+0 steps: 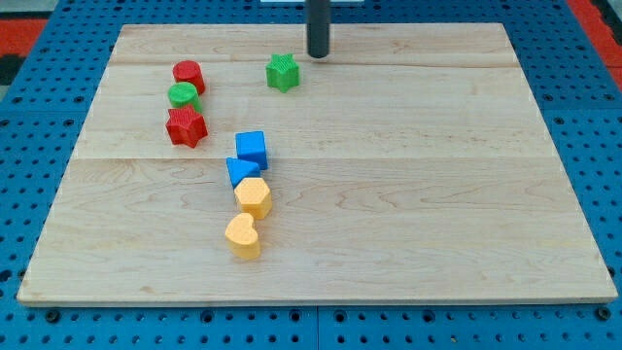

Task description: Locate the green star horizontally at the right side of the red circle

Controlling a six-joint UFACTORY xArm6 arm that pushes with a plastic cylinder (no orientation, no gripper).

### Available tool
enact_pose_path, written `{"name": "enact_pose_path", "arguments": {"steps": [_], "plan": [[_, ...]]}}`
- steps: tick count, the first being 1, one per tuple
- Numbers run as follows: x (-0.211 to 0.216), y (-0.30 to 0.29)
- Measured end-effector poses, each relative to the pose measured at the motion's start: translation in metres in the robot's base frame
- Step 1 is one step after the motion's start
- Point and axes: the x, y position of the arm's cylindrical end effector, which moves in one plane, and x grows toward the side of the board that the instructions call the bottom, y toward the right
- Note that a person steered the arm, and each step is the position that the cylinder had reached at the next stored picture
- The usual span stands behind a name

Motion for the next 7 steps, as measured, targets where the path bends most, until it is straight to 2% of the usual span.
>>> {"name": "enact_pose_path", "arguments": {"steps": [2,7], "plan": [[0.027,-0.024],[0.030,-0.078]]}}
